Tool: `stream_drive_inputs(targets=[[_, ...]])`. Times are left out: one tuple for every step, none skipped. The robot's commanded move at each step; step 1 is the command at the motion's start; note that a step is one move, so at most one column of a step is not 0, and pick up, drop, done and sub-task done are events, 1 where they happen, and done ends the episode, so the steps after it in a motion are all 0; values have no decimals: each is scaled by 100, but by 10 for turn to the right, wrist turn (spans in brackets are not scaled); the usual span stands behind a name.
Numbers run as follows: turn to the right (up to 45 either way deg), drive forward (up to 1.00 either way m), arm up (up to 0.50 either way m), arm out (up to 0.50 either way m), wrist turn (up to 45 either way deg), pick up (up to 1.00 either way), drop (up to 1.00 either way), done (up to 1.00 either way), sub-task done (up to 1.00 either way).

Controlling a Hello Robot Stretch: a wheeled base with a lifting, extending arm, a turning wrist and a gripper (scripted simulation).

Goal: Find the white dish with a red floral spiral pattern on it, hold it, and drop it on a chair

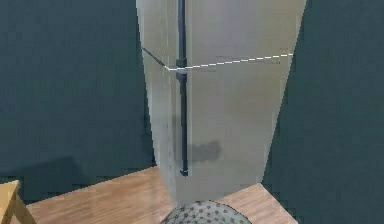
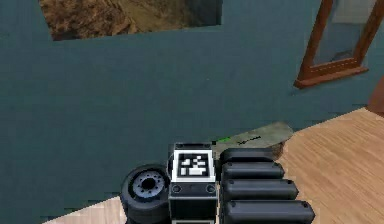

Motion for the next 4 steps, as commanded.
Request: stream_drive_inputs(targets=[[-300,0,0,0,0,0,0,0,0],[0,70,0,0,0,0,0,0,0],[-450,0,0,0,0,0,0,0,0],[-450,0,0,0,0,0,0,0,0]])
